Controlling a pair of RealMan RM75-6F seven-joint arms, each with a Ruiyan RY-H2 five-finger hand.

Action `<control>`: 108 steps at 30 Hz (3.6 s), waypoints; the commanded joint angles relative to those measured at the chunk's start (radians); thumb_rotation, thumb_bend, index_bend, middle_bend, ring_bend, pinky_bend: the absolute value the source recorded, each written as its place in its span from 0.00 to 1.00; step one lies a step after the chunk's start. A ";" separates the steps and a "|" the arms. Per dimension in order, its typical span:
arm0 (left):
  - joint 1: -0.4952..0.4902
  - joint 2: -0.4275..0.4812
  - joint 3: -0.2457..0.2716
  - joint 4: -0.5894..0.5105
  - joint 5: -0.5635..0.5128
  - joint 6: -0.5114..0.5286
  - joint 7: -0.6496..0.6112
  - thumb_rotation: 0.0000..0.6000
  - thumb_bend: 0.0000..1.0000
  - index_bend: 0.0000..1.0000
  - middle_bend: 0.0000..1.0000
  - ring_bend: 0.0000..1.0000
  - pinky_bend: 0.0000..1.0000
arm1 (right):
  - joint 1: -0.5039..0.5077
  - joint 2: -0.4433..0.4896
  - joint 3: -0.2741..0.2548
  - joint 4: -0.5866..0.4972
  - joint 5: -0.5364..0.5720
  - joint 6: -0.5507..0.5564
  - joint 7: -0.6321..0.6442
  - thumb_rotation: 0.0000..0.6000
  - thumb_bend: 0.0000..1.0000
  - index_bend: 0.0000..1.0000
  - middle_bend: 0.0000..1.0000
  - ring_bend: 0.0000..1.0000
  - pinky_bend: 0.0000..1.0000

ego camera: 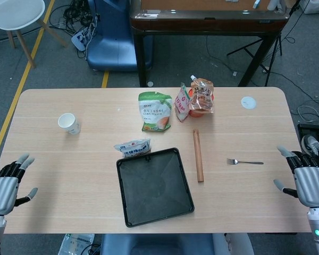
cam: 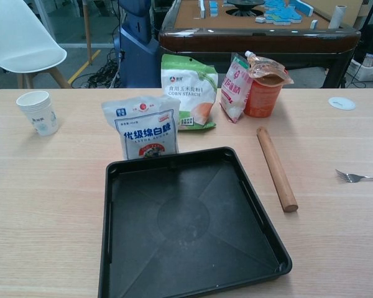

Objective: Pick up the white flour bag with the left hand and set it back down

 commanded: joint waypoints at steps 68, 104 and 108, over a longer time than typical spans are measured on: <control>-0.737 -0.614 -0.214 0.583 -0.301 -0.829 -0.472 1.00 0.21 0.05 0.10 0.16 0.17 | -0.056 0.072 0.010 -0.052 0.071 0.041 0.000 1.00 0.17 0.18 0.28 0.20 0.22; -0.814 -0.697 -0.170 0.859 -0.119 -0.690 -0.578 1.00 0.21 0.56 0.65 0.55 0.56 | -0.060 0.067 0.019 -0.045 0.078 0.039 0.001 1.00 0.17 0.19 0.28 0.20 0.22; -0.812 -0.668 -0.135 0.859 -0.045 -0.586 -0.591 1.00 0.21 0.56 0.66 0.56 0.57 | -0.058 0.063 0.020 -0.042 0.073 0.039 0.002 1.00 0.17 0.19 0.28 0.20 0.22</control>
